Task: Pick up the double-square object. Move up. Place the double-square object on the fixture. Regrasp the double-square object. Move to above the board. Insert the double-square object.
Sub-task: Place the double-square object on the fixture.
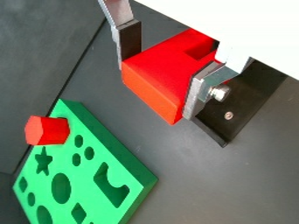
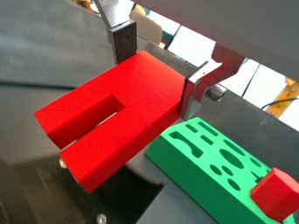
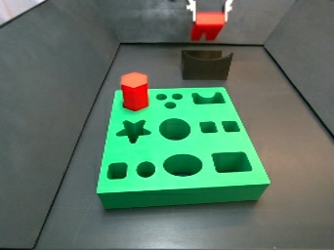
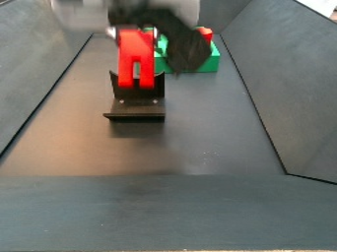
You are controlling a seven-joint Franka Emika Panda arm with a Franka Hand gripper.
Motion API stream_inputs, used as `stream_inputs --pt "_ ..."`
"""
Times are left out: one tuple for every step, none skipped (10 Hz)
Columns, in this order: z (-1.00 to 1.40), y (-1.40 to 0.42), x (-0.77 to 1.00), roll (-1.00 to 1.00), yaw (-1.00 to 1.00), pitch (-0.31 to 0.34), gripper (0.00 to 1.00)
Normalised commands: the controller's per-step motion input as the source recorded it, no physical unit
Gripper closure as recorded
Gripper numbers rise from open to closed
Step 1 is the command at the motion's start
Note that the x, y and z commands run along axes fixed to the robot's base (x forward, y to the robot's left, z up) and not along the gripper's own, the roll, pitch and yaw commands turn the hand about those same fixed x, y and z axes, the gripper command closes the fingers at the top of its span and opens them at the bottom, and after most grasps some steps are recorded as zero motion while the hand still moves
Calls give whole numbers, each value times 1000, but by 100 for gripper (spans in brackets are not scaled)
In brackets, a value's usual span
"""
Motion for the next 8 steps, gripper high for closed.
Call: stream_inputs --pt "-1000 138 152 -683 -200 212 100" --pt "-1000 141 157 -453 -234 132 100" --pt "-1000 137 170 -292 -239 82 100" --pt "-869 119 155 -187 -224 29 100" --pt "-713 110 135 -157 -211 14 100" --pt "-512 142 104 -87 -168 -29 100" --pt "-512 142 104 -87 -168 -29 100" --pt "-522 152 94 -85 -160 -30 100"
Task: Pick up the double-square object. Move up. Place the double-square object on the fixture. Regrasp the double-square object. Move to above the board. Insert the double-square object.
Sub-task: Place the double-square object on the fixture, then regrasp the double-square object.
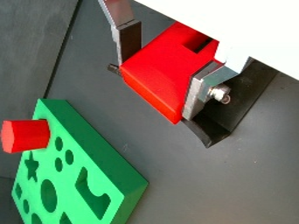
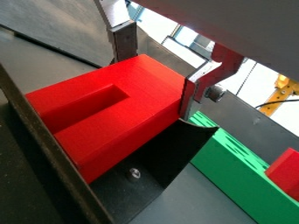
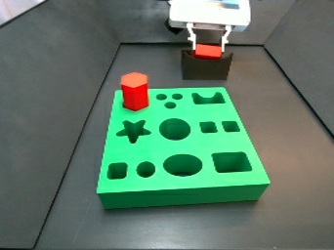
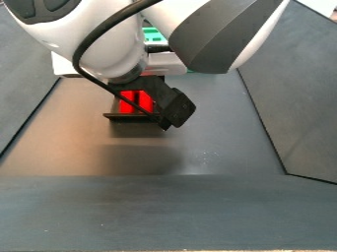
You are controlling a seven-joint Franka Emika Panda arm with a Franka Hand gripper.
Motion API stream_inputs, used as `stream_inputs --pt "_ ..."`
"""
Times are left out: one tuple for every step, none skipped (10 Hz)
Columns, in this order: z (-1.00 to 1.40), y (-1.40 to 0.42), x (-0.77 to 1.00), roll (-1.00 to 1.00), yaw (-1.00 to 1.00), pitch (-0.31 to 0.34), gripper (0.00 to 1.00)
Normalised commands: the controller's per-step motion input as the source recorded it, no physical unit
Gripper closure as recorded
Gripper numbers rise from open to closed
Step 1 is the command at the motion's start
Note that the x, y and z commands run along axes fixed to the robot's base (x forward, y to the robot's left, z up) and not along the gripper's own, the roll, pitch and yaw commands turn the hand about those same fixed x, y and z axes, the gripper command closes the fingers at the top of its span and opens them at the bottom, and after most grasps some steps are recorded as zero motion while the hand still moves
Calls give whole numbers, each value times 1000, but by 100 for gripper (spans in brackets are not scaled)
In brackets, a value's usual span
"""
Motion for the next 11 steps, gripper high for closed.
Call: stream_inputs --pt "-510 150 102 -87 -157 -33 100" --pt "-511 147 102 -87 -137 -32 100" --pt "-509 144 98 -87 -120 -31 100" --pt "-167 -500 0 0 0 0 100" --pt "0 0 0 0 0 0 0" --pt "1000 0 0 21 26 -79 0" --pt "1000 -1 -6 20 31 -75 0" --pt "1000 -2 -25 16 49 -66 0" --pt "1000 -1 -40 7 65 -58 0" --pt "1000 -1 -47 -5 74 -50 0" --pt "971 0 -53 -14 74 -43 0"
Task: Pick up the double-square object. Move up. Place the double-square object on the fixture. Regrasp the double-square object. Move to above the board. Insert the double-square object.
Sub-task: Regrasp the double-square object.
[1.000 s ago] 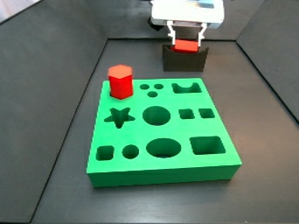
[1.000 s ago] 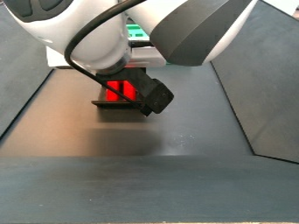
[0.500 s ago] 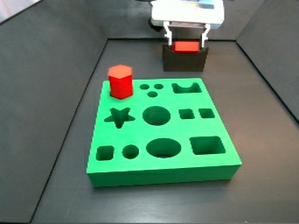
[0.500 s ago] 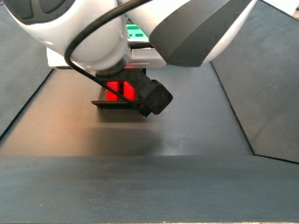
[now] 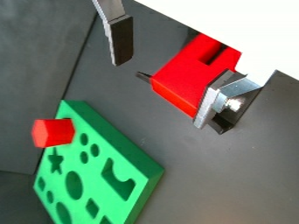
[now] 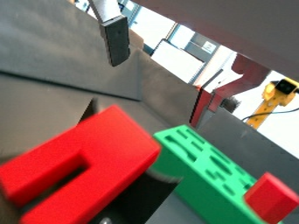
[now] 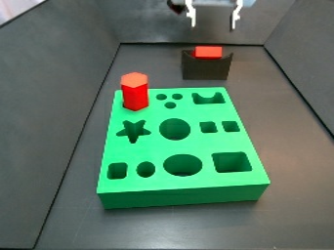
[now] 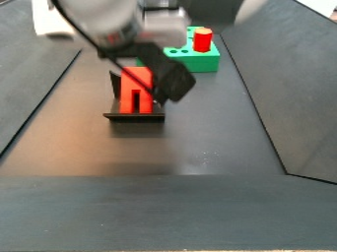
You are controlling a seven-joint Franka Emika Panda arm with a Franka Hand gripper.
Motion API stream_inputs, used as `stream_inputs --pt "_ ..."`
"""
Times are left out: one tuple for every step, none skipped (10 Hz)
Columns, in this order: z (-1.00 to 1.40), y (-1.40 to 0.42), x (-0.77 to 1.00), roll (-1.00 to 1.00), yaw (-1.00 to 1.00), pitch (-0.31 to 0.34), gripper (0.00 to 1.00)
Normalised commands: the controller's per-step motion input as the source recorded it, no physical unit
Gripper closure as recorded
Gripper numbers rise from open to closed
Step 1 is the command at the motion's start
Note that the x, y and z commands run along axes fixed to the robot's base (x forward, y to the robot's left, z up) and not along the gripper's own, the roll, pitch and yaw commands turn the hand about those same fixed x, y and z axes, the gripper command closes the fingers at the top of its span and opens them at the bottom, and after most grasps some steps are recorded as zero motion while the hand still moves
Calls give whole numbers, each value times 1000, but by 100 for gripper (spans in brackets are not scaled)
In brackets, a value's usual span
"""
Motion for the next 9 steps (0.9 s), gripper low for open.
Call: stream_inputs --pt "646 1 -47 -27 75 -31 0" --pt "449 0 -44 -30 73 -25 0" --pt "255 2 -45 -35 69 -19 0" --pt "673 -749 -112 1000 31 55 0" --pt "525 -706 -88 1000 30 55 0" --pt "448 -631 -94 1000 29 51 0" --pt "196 -422 -90 1000 28 42 0" --pt "68 -258 -53 1000 27 40 0" --pt "26 -50 -15 1000 27 43 0"
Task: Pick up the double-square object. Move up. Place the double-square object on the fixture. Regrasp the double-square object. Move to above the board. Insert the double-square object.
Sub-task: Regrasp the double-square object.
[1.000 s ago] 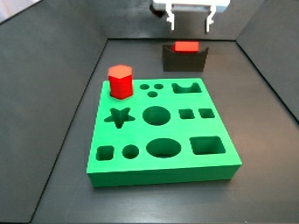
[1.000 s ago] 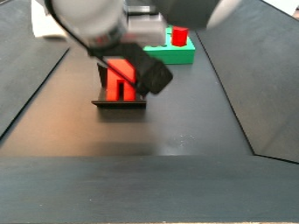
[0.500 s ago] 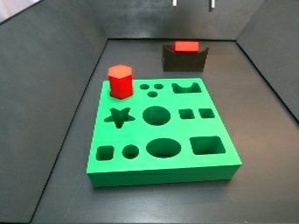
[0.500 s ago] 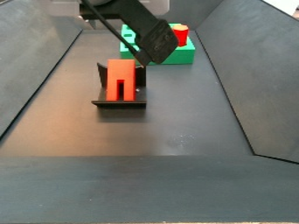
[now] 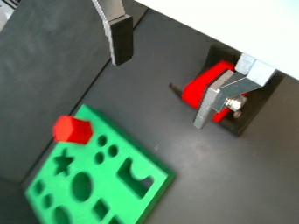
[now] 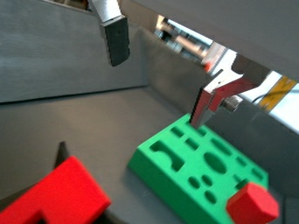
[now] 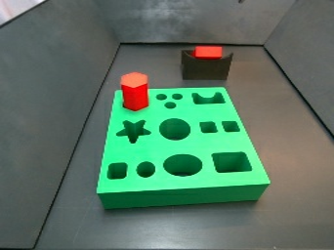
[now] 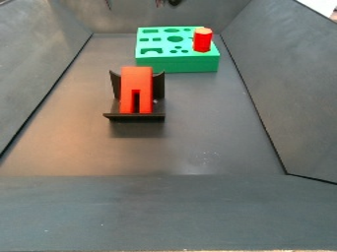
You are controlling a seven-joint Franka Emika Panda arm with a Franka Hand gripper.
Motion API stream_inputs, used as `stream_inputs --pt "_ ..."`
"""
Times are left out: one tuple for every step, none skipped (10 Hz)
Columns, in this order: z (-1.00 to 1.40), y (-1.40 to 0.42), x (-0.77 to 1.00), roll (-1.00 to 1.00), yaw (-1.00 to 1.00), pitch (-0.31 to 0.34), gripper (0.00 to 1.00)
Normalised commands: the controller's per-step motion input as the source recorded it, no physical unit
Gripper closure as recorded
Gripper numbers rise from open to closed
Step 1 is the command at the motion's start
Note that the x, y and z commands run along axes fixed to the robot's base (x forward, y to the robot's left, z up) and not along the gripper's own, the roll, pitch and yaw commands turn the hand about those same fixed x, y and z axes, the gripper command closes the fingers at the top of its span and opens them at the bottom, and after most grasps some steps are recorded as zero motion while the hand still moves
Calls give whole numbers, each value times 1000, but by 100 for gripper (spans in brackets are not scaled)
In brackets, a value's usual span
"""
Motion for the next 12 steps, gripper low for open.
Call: stream_inputs --pt "17 -30 -1 1000 27 45 0" --pt "2 -40 -1 1000 27 43 0" --pt "9 -31 -14 1000 28 39 0" --pt "8 -27 -16 1000 28 34 0" --pt "-1 -26 -17 1000 28 31 0" --pt "-2 -23 -14 1000 29 28 0" --pt "0 -20 -11 1000 30 25 0" --pt "2 -21 -11 1000 31 23 0" --pt "6 -18 -11 1000 33 24 0" --pt "11 -18 -6 1000 35 29 0" --pt "11 -15 4 1000 36 33 0" --pt "-4 -24 21 1000 39 39 0"
